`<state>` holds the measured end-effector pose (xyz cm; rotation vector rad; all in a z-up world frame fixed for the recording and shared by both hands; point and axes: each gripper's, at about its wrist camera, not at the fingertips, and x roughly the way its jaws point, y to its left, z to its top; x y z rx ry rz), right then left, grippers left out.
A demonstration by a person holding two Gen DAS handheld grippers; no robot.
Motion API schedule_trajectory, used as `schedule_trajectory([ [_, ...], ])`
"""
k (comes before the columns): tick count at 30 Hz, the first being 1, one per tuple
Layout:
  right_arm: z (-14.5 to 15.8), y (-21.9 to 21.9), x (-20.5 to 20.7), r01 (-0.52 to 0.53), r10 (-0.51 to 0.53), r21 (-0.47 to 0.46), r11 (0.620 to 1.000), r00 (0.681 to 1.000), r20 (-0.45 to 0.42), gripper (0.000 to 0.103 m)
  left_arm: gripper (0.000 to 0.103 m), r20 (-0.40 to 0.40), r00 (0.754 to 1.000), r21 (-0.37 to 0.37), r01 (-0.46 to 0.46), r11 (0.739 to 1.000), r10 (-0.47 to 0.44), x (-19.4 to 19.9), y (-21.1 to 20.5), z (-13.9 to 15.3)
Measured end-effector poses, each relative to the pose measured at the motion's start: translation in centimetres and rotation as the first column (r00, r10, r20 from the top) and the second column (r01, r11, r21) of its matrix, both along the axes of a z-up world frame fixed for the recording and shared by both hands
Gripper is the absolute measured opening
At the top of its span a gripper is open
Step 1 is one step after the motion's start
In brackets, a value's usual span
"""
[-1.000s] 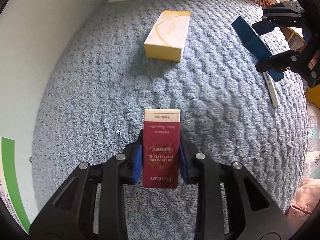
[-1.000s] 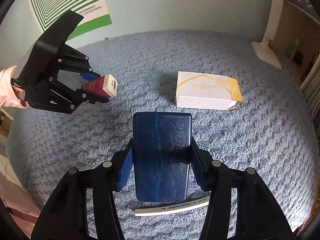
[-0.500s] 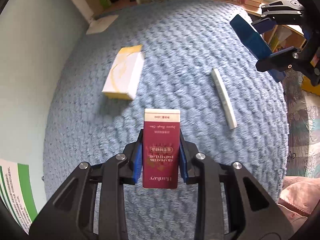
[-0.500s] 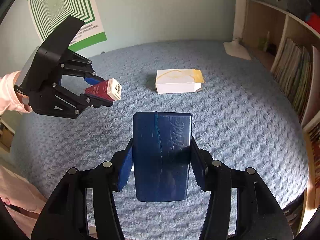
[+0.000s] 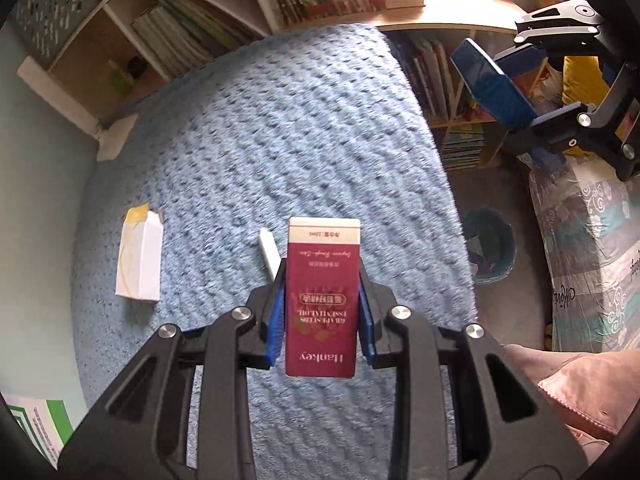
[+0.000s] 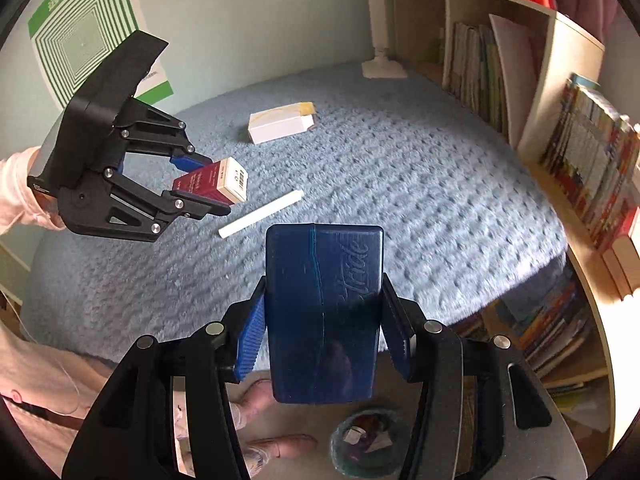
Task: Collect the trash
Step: 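Carry the red box and blue case to the wastebasket and open both tools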
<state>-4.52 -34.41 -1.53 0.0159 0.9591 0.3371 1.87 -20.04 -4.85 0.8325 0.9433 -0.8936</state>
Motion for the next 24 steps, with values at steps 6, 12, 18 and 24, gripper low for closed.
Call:
schedule_trajectory([
  [6, -1.3, -4.0, -5.5, 0.105, -0.104, 0.020, 0.994, 0.994, -0.025, 0.053, 0.027, -0.012, 0.993, 0.008, 0.115, 0.993, -0.114, -4.3, -5.5, -0.4],
  [12, -3.2, -7.6, -10.8, 0.220, -0.217, 0.047, 0.974, 0.974, -0.064, 0.053, 0.027, -0.041, 0.976, 0.020, 0.216, 0.976, -0.215, -8.4, -10.1, -1.7],
  [18, -6.3, -10.8, -15.6, 0.333, -0.321, 0.096, 0.938, 0.939, -0.123, 0.053, 0.027, -0.106, 0.953, 0.039, 0.288, 0.957, -0.282, -11.9, -14.2, -4.5],
  [24, -10.5, -13.1, -19.2, 0.412, -0.385, 0.146, 0.899, 0.905, -0.184, 0.053, 0.027, -0.170, 0.938, 0.068, 0.319, 0.945, -0.304, -14.9, -17.6, -8.5],
])
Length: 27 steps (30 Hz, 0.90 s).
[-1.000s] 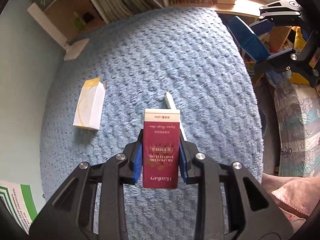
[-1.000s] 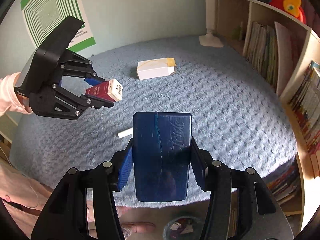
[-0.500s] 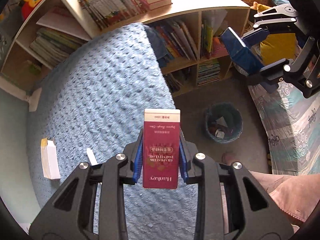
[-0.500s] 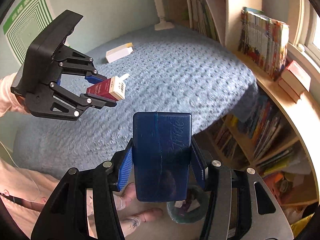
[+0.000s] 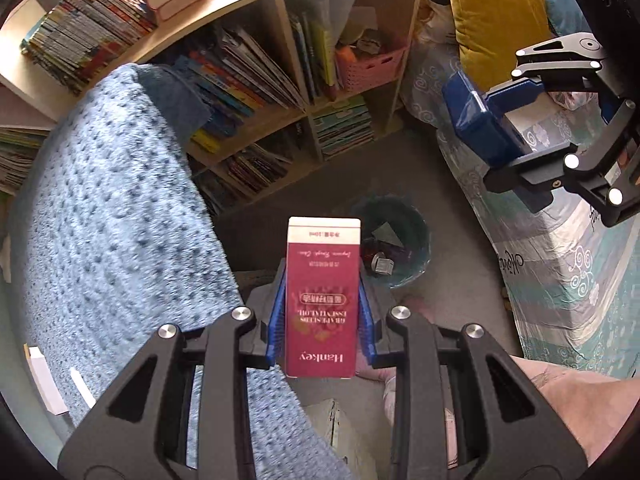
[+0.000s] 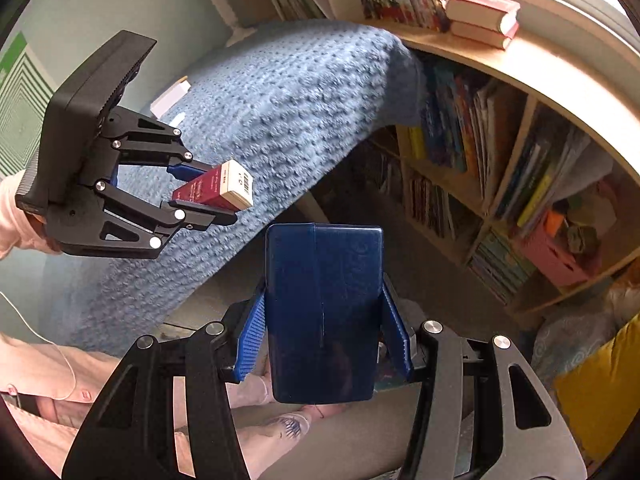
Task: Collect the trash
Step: 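Carry the red box and blue case to the wastebasket and open both tools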
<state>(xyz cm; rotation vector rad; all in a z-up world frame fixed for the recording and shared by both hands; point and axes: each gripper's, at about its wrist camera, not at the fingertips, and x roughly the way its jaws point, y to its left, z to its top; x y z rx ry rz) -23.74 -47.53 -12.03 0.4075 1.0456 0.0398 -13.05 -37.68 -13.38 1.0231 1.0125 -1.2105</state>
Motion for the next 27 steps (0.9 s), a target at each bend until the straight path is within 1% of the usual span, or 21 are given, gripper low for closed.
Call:
schedule_trajectory([
  [1, -0.7, -0.3, -0.5, 0.014, -0.014, 0.011, 1.000, 1.000, -0.004, 0.053, 0.027, -0.007, 1.000, 0.024, 0.008, 1.000, -0.008, -0.4, -0.5, -0.8],
  [5, -4.5, -2.0, -2.2, 0.082, -0.080, 0.076, 0.994, 0.996, -0.038, 0.053, 0.027, -0.051, 0.998, 0.078, 0.025, 0.997, -0.021, -2.1, -2.4, -4.7],
  [9, -8.2, -3.4, -3.4, 0.138, -0.130, 0.133, 0.982, 0.989, -0.065, 0.053, 0.027, -0.078, 0.996, 0.122, 0.041, 0.992, -0.031, -3.9, -4.1, -9.0],
  [18, -15.7, -5.4, -5.0, 0.205, -0.185, 0.204, 0.957, 0.976, -0.112, 0.053, 0.027, -0.126, 0.991, 0.177, 0.063, 0.982, -0.041, -5.6, -6.9, -16.9],
  [23, -20.2, -6.4, -6.2, 0.245, -0.218, 0.236, 0.941, 0.967, -0.135, 0.053, 0.027, -0.122, 0.992, 0.208, 0.046, 0.977, -0.021, -5.7, -8.1, -20.9],
  [27, -24.1, -6.7, -7.0, 0.285, -0.250, 0.265, 0.921, 0.955, -0.156, 0.053, 0.027, -0.140, 0.990, 0.225, 0.039, 0.974, -0.007, -6.1, -8.6, -24.2],
])
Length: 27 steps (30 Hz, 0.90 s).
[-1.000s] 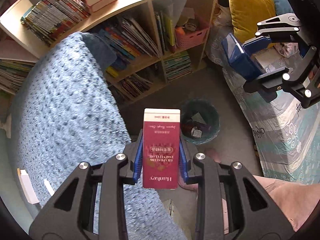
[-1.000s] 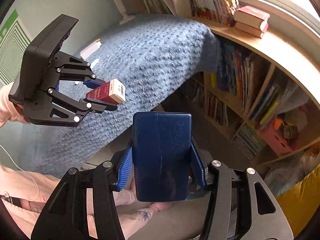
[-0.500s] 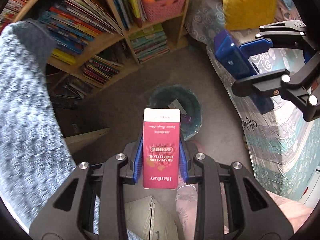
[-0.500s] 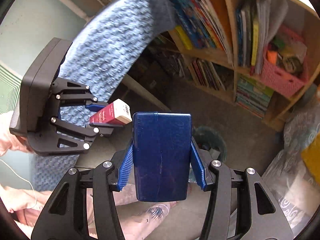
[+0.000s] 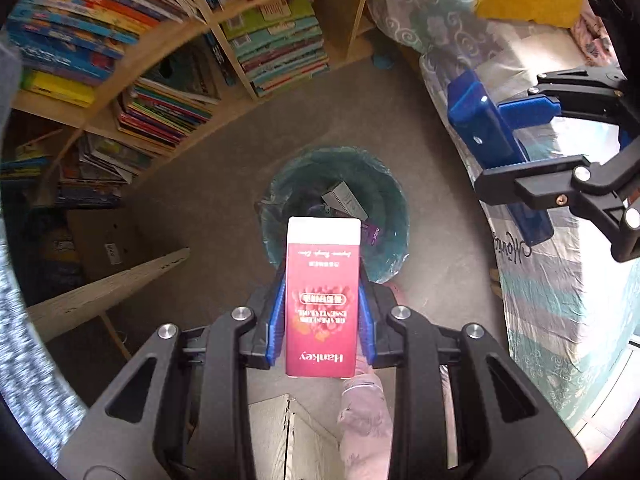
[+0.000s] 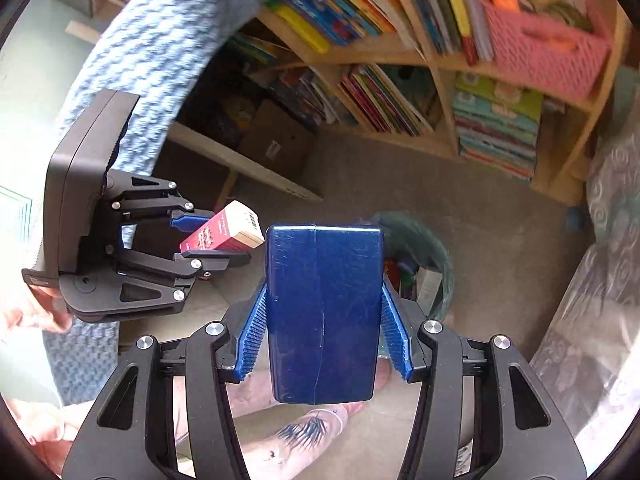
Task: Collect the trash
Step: 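Carry the red box and blue case to the wastebasket and open both tools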
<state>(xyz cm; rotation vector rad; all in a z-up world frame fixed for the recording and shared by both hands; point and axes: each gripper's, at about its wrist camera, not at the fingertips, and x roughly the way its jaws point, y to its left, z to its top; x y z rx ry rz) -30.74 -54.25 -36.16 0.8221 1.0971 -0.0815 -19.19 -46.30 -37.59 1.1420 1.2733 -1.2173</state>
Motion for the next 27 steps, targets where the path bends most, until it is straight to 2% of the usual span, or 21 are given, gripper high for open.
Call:
schedule_trajectory([
  [5, -4.3, 0.2, -0.4, 0.036, -0.036, 0.050, 0.998, 0.999, -0.018, 0.053, 0.027, -0.021, 1.000, 0.030, 0.003, 1.000, -0.002, -0.6, -0.3, -3.8],
  [12, -8.5, 0.7, -0.2, 0.053, -0.049, 0.094, 0.994, 0.998, -0.037, 0.053, 0.027, -0.038, 0.999, 0.069, 0.032, 0.997, -0.029, -1.3, 0.0, -8.0],
  [18, -10.7, 0.3, 0.4, 0.069, -0.065, 0.114, 0.991, 0.997, -0.039, 0.053, 0.027, -0.037, 0.998, 0.107, 0.048, 0.993, -0.044, -1.2, 0.2, -10.4],
  [21, -11.5, 0.0, 0.6, 0.074, -0.069, 0.126, 0.989, 0.997, -0.043, 0.054, 0.029, -0.074, 0.997, 0.099, 0.038, 0.994, -0.030, -1.0, 0.3, -11.0],
  [23, -12.0, -0.1, 0.7, 0.076, -0.069, 0.148, 0.986, 0.996, -0.053, 0.056, 0.052, -0.066, 0.997, 0.096, 0.036, 0.995, -0.030, -1.2, 0.1, -11.3],
  [24, -12.1, -0.3, 0.8, 0.078, -0.070, 0.149, 0.986, 0.996, -0.057, 0.063, 0.065, -0.058, 0.998, 0.082, 0.034, 0.996, -0.030, -1.3, 0.2, -11.3],
  [26, -12.1, -0.3, 0.6, 0.079, -0.072, 0.134, 0.988, 0.996, -0.059, 0.074, 0.067, -0.069, 0.997, 0.077, 0.033, 0.996, -0.028, -1.3, 0.3, -11.4],
  [27, -12.2, -0.4, 0.5, 0.082, -0.075, 0.138, 0.987, 0.996, -0.055, 0.074, 0.067, -0.076, 0.997, 0.084, 0.034, 0.996, -0.028, -1.3, 0.3, -11.6],
])
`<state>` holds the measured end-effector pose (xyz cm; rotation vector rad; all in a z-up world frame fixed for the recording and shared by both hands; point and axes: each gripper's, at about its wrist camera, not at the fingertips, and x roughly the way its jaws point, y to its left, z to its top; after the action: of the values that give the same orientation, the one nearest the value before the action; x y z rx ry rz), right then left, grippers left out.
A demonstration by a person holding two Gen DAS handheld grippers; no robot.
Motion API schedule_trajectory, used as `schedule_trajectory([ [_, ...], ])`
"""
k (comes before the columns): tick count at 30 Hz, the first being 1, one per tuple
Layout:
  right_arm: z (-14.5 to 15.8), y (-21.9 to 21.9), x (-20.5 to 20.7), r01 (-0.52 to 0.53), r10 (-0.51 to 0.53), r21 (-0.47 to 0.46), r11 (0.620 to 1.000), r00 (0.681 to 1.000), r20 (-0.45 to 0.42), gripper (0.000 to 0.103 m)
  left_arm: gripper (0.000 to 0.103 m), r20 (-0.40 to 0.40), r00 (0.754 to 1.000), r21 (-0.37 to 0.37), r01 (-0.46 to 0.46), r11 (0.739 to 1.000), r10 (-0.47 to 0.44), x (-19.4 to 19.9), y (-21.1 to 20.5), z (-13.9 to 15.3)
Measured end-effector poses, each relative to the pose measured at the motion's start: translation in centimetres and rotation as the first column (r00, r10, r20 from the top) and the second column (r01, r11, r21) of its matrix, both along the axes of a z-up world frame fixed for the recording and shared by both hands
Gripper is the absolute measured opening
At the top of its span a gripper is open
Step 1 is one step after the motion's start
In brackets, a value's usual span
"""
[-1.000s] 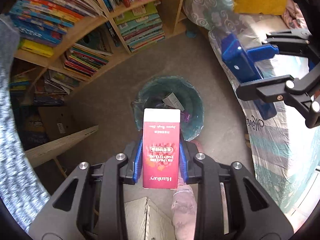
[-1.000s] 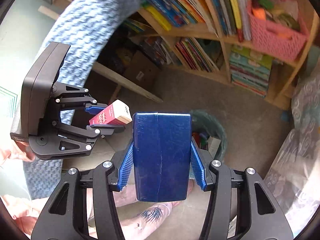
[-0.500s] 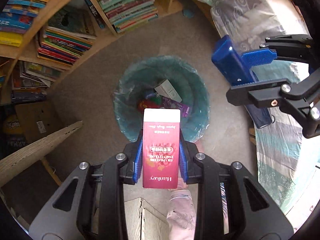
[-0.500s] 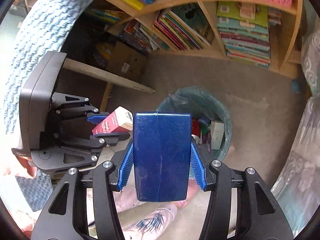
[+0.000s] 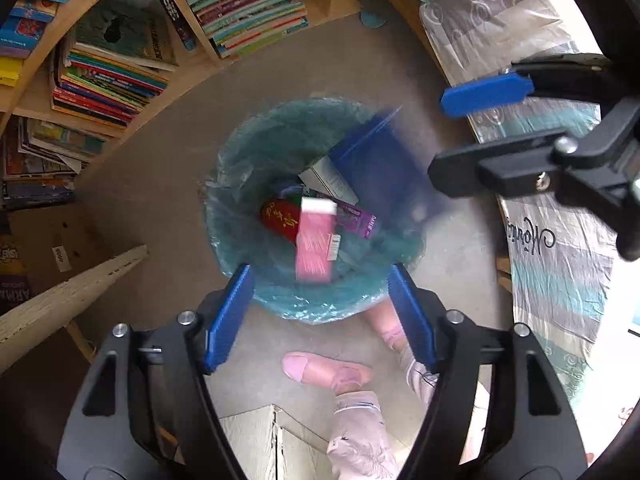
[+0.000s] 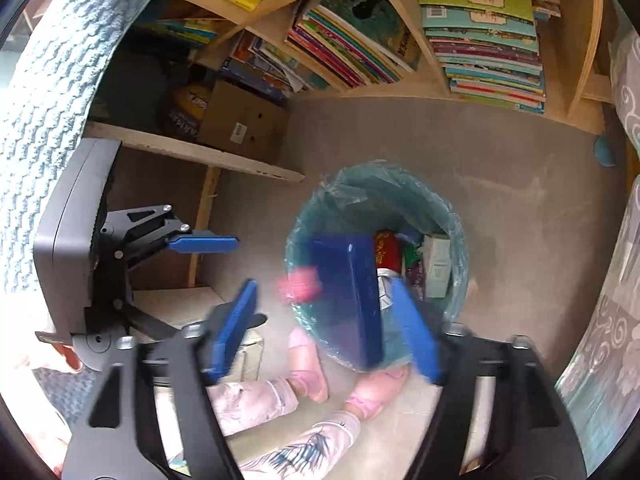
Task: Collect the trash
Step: 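Carry the red box and blue case to the wastebasket and open both tools, then swing both tools back over the blanket toward the white-and-yellow box and marker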
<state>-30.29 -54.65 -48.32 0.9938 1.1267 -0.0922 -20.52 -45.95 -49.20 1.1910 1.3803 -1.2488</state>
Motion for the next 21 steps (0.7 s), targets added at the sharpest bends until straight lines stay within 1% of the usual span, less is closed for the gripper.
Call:
schedule_trajectory([
  [4, -0.1, -0.4, -0.8, 0.024, -0.024, 0.013, 1.000, 1.000, -0.002, 0.074, 0.067, 0.014, 1.000, 0.009, 0.009, 1.000, -0.009, -0.2, 0.3, -0.1],
  [5, 0.1, -0.5, -0.9, 0.023, -0.023, 0.011, 1.000, 1.000, 0.001, 0.074, 0.067, 0.015, 1.000, 0.010, 0.008, 1.000, -0.008, -0.1, 0.4, -0.1],
  [7, 0.3, -0.5, -1.2, 0.016, -0.016, 0.003, 1.000, 1.000, 0.001, 0.074, 0.070, 0.010, 1.000, 0.007, 0.001, 1.000, -0.001, -0.1, 0.6, 0.1],
  [11, 1.3, -0.4, -1.7, 0.014, -0.014, -0.004, 1.000, 1.000, 0.009, 0.074, 0.071, 0.016, 1.000, -0.001, -0.009, 1.000, 0.009, 0.0, 0.8, 0.8],
  [14, 2.5, 0.0, -2.2, 0.013, -0.013, -0.016, 1.000, 1.000, 0.006, 0.074, 0.071, 0.015, 1.000, -0.013, -0.021, 1.000, 0.021, 0.0, 1.0, 1.9],
  [16, 3.6, 0.4, -2.5, 0.017, -0.017, -0.018, 1.000, 1.000, 0.011, 0.074, 0.075, 0.015, 1.000, -0.024, -0.028, 0.999, 0.028, 0.1, 1.2, 3.0],
  [18, 4.9, 0.8, -3.0, 0.021, -0.020, -0.020, 1.000, 1.000, 0.019, 0.076, 0.076, 0.015, 0.999, -0.040, -0.029, 0.999, 0.030, 0.1, 1.4, 4.3],
  [21, 7.2, 1.3, -3.5, 0.016, -0.015, -0.028, 0.999, 1.000, 0.025, 0.076, 0.077, 0.026, 0.999, -0.061, -0.022, 0.998, 0.024, 0.1, 1.8, 6.7],
])
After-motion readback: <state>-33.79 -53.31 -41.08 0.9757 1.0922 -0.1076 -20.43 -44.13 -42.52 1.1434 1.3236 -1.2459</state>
